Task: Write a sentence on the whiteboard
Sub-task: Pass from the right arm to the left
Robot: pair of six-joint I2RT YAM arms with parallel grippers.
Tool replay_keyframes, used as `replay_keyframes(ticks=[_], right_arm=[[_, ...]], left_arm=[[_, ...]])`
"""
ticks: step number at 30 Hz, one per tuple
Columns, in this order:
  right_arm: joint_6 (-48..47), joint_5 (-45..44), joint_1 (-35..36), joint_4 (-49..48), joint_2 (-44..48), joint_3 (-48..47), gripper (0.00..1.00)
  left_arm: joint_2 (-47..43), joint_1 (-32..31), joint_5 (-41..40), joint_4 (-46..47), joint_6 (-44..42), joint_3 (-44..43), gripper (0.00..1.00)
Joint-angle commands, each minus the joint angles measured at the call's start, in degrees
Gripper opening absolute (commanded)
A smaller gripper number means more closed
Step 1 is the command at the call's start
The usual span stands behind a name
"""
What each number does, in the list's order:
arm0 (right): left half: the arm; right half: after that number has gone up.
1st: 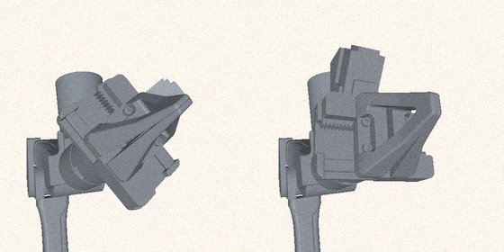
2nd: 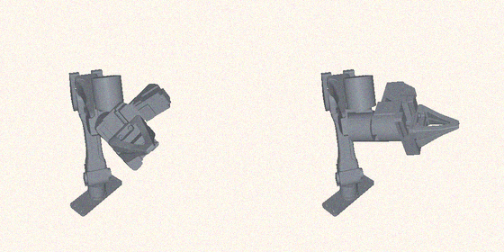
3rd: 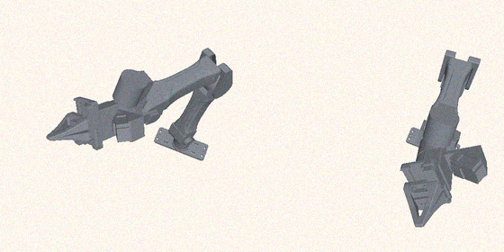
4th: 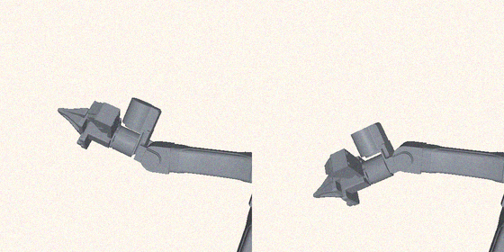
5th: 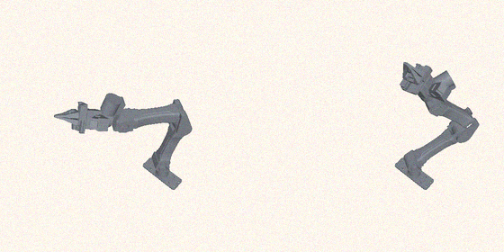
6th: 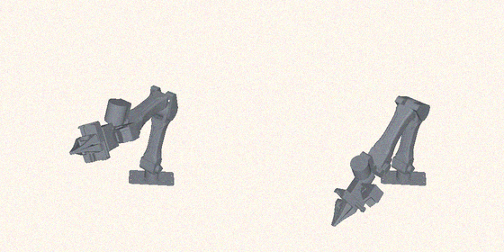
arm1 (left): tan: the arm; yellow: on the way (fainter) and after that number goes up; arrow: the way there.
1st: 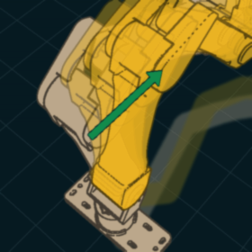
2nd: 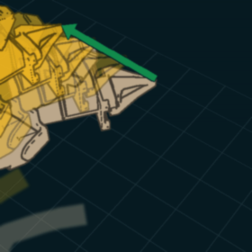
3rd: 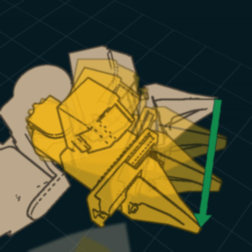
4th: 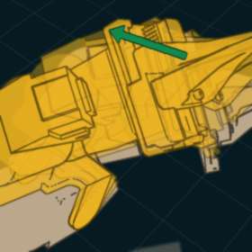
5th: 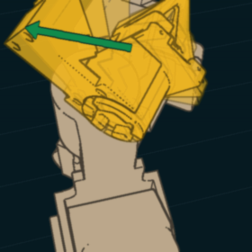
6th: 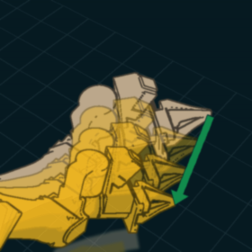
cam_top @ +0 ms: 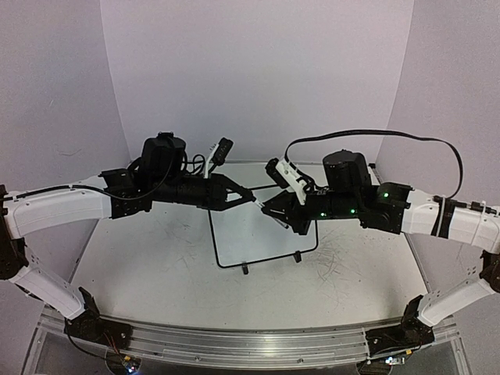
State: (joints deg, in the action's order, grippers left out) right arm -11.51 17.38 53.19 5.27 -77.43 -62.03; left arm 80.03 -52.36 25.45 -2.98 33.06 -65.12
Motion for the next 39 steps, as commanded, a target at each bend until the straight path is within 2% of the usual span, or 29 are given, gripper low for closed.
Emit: replay_keyframes(ticks=[1,7,11,13,14,18,22,25,31,35,39], right_arm=[[1.84,-5.75,0.33,-1.58,1.57,1.27,0.1],[4.02,-10.07,0.33,-2.18,3.31,3.89,0.56],[8.49,-16.51,0.33,-1.97,4.45,5.52,0.76],[11.6,-18.81,0.33,-2.67,6.25,7.1,0.93],[14.01,-20.05,0.33,-3.32,7.07,8.2,0.98],[24.23,-21.2,0.33,-9.61,9.28,12.3,0.98],[38.48,-24.87,0.22,-15.97,10.8,15.23,0.98],[41.87,-19.92,0.07,-22.62,12.55,17.5,0.98],[42.36,-6.74,0.01,-26.31,10.28,13.4,0.98],[47.26,4.36,0.1,-40.11,8.81,13.39,0.98],[50.83,5.7,0.09,-44.07,5.57,11.87,0.98]], left_arm=[[-1.53,-0.19,-3.38,2.75,-0.26,0.36,0.0],[-3.83,-0.26,-7.5,4.71,-0.59,1.43,0.0],[-5.57,-0.24,-12.31,5.46,-0.43,2.9,0.0],[-7.18,-0.16,-14.95,6.75,-0.09,3.96,0.0],[-7.99,-0.19,-16.02,7.66,0.11,4.76,0.0],[-10.62,-0.2,-19.16,13.22,1.31,7.0,0.0],[-9.69,-0.22,-19.06,16.55,1.54,5.78,0.0],[-9.24,-0.21,-17.49,21.03,2.43,5.67,0.0],[-8.98,-0.2,-15.92,34.16,6.88,10.31,0.0],[-8.04,-0.21,-13.62,44.14,10.57,12.69,0.0],[-6.86,-0.28,-10.56,46.9,11.08,12.02,0.0]])
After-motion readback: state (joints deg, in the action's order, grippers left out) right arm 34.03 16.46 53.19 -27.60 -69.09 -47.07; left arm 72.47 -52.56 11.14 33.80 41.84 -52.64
